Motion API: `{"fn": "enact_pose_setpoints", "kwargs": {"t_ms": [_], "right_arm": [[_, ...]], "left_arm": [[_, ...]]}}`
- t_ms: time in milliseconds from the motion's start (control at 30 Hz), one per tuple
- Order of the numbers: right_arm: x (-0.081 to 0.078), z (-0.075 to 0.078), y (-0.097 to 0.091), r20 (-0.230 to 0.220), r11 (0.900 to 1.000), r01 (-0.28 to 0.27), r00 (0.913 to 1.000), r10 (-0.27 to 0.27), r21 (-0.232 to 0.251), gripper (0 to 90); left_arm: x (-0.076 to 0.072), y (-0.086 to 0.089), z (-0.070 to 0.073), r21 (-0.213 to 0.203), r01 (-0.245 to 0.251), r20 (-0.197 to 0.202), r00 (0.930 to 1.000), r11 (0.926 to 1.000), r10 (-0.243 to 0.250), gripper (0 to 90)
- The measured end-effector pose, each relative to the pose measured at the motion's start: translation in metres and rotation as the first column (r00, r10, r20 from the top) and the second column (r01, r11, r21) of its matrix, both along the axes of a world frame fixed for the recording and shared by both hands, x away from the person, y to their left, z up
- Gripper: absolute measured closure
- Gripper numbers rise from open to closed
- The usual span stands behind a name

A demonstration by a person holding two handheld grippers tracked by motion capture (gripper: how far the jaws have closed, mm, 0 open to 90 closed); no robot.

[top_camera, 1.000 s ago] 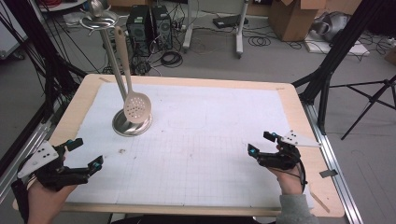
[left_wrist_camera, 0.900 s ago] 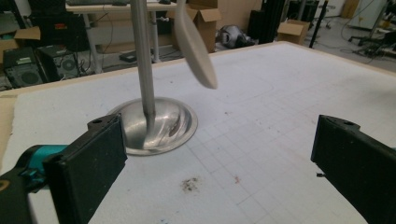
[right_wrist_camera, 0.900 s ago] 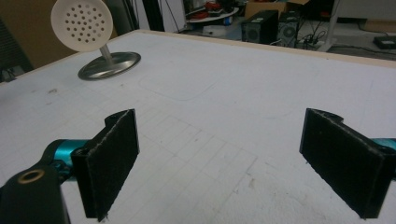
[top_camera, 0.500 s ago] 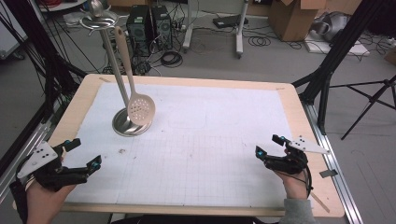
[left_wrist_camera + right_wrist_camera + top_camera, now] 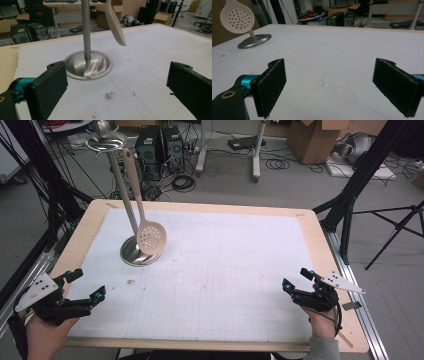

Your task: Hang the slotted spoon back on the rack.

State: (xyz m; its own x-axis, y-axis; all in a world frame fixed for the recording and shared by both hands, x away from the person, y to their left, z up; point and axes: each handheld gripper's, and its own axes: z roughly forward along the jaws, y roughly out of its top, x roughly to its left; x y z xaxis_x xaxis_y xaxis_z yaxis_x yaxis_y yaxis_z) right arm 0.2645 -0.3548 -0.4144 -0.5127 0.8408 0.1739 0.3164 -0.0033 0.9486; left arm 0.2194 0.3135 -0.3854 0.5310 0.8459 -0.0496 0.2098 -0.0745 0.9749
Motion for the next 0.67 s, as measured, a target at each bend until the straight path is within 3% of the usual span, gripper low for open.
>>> {"fn": "enact_pose_setpoints", "kwargs": {"t_ms": [133, 367, 533, 667], "right_arm": [[-0.003, -0.003, -0.005, 0.012, 0.9993, 0.033, 0.9994, -0.033, -0.017, 10.9], [-0.008, -0.008, -0.015, 0.023, 0.9927, 0.106, 0.9942, -0.105, -0.058, 10.9], [-0.011, -0.008, -0.024, 0.042, 0.986, 0.163, 0.9859, -0.162, -0.034, 10.9], [-0.012, -0.008, -0.027, 0.042, 0.9838, 0.178, 0.9833, -0.177, -0.02, 10.9]], "left_arm": [[-0.001, 0.001, 0.0, -0.035, 0.017, 0.01, 0.9998, 0.9992, -0.016, 3.7], [0.0, 0.006, -0.004, -0.006, -0.028, 0.009, 0.9996, 0.9996, 0.028, 3.6], [-0.002, 0.012, -0.009, -0.014, -0.068, 0.015, 0.9975, 0.9976, 0.068, 3.6], [-0.001, 0.017, -0.014, -0.023, -0.105, 0.005, 0.9944, 0.9942, 0.105, 3.7]]}}
